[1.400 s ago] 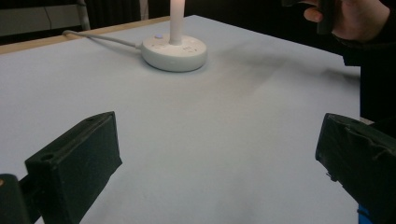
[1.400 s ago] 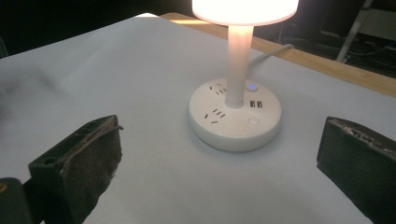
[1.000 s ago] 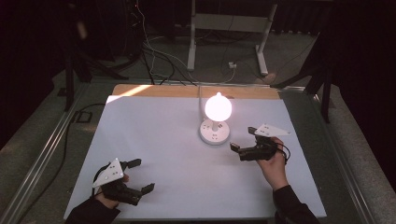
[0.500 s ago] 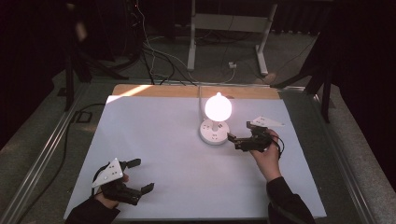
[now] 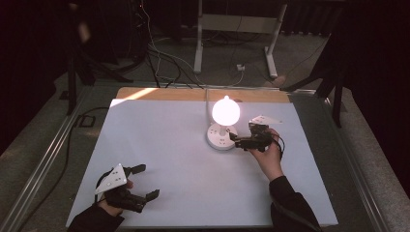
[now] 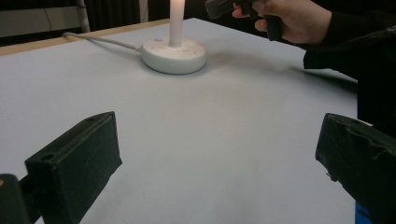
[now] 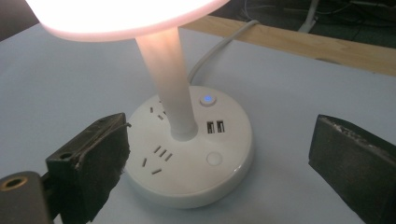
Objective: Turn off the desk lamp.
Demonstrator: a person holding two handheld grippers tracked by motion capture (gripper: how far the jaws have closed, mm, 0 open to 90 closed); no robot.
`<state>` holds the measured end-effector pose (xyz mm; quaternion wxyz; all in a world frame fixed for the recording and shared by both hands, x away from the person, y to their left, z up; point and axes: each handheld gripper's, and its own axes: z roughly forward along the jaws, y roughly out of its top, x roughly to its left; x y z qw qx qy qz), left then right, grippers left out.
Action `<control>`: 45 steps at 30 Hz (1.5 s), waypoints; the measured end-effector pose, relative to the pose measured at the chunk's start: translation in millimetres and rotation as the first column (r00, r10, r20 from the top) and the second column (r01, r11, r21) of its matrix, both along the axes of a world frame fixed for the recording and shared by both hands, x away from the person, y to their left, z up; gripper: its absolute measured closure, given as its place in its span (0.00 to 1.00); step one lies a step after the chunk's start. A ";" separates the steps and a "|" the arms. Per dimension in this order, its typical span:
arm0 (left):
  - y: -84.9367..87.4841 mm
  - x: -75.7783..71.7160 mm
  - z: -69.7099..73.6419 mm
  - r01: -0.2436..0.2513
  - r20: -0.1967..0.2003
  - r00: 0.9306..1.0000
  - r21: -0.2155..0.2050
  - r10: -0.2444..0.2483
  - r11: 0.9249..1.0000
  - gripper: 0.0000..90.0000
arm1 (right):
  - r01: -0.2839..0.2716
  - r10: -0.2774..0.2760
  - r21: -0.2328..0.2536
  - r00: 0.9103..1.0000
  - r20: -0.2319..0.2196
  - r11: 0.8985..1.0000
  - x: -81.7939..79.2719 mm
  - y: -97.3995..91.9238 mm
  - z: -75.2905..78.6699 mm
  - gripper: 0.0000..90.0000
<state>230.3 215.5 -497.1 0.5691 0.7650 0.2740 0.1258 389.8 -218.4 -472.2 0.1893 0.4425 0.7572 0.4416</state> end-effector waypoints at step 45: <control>0.5 0.5 0.0 0.001 -0.010 1.000 -0.007 -0.002 1.000 0.01 | 0.017 -0.026 -0.112 0.997 -0.076 0.994 17.6 23.2 -28.6 1.00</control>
